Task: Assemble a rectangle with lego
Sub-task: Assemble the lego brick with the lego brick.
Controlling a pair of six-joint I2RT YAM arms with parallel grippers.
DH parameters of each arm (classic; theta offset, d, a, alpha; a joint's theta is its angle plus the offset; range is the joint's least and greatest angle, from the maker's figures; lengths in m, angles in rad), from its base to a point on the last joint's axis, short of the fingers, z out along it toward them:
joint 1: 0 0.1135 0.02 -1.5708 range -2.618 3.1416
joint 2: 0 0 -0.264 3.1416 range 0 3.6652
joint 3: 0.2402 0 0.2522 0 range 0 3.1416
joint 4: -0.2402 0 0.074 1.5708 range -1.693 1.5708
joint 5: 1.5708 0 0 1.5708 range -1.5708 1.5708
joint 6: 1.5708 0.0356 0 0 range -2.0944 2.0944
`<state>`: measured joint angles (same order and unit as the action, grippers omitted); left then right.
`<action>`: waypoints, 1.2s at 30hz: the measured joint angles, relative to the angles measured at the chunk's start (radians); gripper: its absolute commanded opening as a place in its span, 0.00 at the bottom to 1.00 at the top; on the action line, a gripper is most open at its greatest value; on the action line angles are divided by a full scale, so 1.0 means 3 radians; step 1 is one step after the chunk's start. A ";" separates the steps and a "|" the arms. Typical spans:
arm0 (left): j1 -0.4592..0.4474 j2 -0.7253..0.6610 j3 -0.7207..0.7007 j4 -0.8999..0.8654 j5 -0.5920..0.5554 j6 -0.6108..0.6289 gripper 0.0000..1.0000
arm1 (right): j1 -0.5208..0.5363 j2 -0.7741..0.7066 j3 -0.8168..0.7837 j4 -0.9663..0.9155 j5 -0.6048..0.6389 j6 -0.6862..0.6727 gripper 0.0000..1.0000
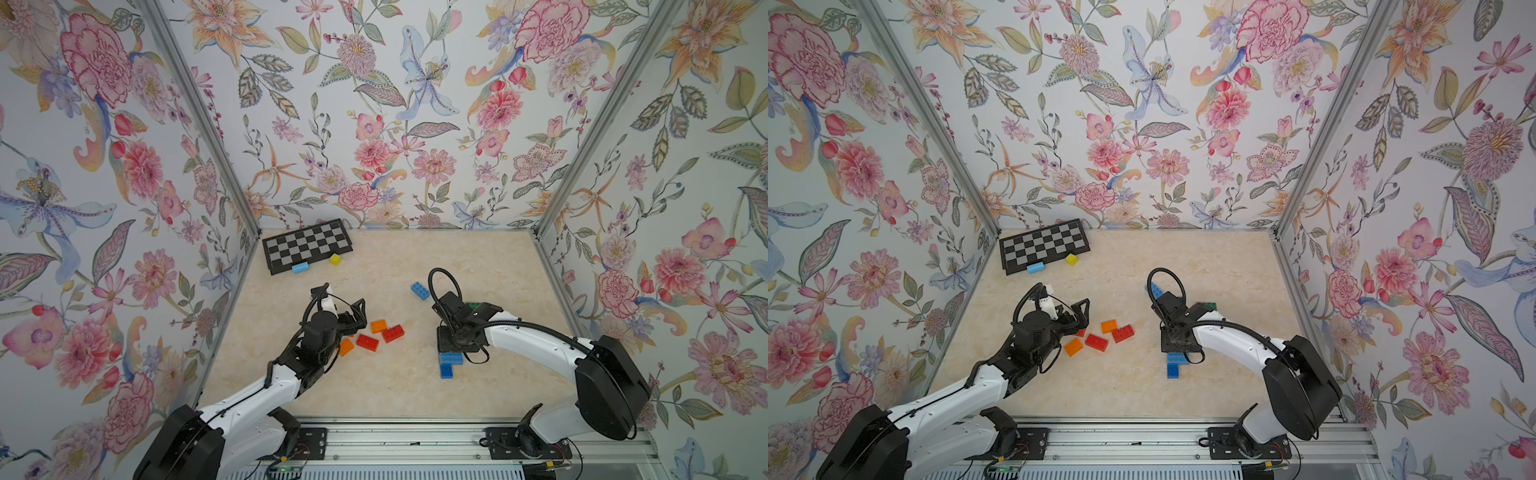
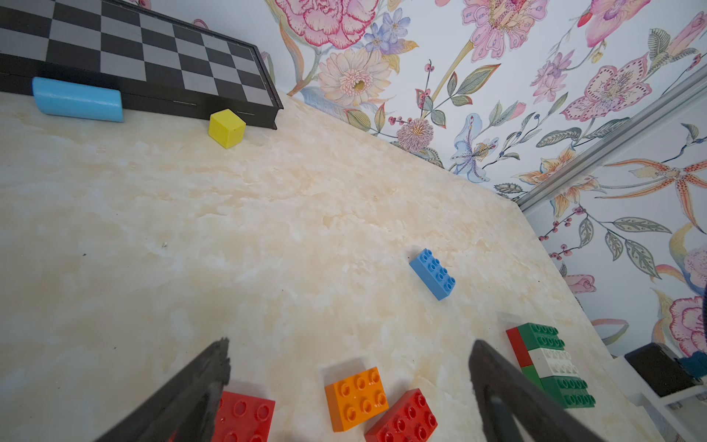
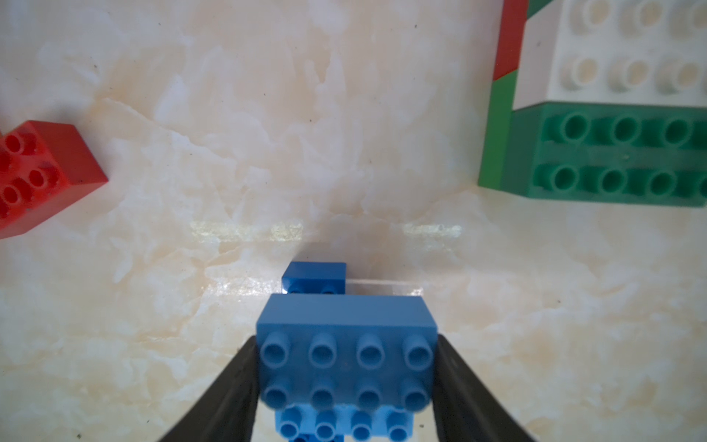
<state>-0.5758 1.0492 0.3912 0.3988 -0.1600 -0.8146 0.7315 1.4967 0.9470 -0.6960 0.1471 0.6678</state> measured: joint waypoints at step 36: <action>0.0000 0.0037 -0.0003 0.0089 -0.0001 -0.0001 0.99 | 0.0006 0.0403 0.0145 -0.0130 -0.0001 -0.0024 0.06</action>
<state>-0.5758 1.0603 0.3904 0.4255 -0.1604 -0.8150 0.7334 1.6176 0.9905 -0.7349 0.1467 0.6605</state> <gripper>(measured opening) 0.989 0.647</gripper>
